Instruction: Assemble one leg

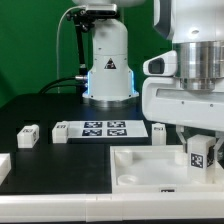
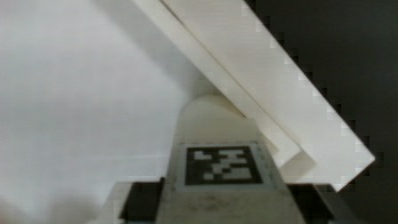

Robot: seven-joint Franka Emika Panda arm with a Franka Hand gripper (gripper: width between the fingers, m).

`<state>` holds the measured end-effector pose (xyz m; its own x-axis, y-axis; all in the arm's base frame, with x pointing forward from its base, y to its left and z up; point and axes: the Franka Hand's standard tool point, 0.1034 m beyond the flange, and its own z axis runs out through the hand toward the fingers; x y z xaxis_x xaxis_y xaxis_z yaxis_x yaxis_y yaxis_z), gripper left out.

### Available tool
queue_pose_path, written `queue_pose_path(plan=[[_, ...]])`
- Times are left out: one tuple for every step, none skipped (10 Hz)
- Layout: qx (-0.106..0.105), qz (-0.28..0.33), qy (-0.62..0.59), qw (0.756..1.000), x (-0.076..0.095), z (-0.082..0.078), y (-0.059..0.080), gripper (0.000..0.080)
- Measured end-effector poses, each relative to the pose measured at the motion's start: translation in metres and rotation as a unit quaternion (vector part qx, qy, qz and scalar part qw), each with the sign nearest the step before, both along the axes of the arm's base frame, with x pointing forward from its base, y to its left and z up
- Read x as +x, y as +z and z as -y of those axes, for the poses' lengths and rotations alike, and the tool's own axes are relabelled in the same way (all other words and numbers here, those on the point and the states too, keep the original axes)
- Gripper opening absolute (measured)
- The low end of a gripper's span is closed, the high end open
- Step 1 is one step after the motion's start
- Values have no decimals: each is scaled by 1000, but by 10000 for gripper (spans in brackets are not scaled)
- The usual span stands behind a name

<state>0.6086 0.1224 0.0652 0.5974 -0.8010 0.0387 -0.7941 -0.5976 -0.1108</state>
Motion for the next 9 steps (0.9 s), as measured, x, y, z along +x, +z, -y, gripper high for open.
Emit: queue_pose_path(plan=[[5,-1,-35,999,0,-1,0,290],[17,-4,-103,995,0,-1,0,290],[26,-7,-157,987,0,-2,0,290],[33,-10,-227,973,0,-3,0,290],[40,-13,-283,958,0,-3,-1,290],[51,-16,-333,941,0,-3,-1,290],[60,-20,-377,924,0,-3,-1,290],[63,-21,-394,917,0,-3,-1,290],[70,-25,-448,891,-1,-3,-1,290]])
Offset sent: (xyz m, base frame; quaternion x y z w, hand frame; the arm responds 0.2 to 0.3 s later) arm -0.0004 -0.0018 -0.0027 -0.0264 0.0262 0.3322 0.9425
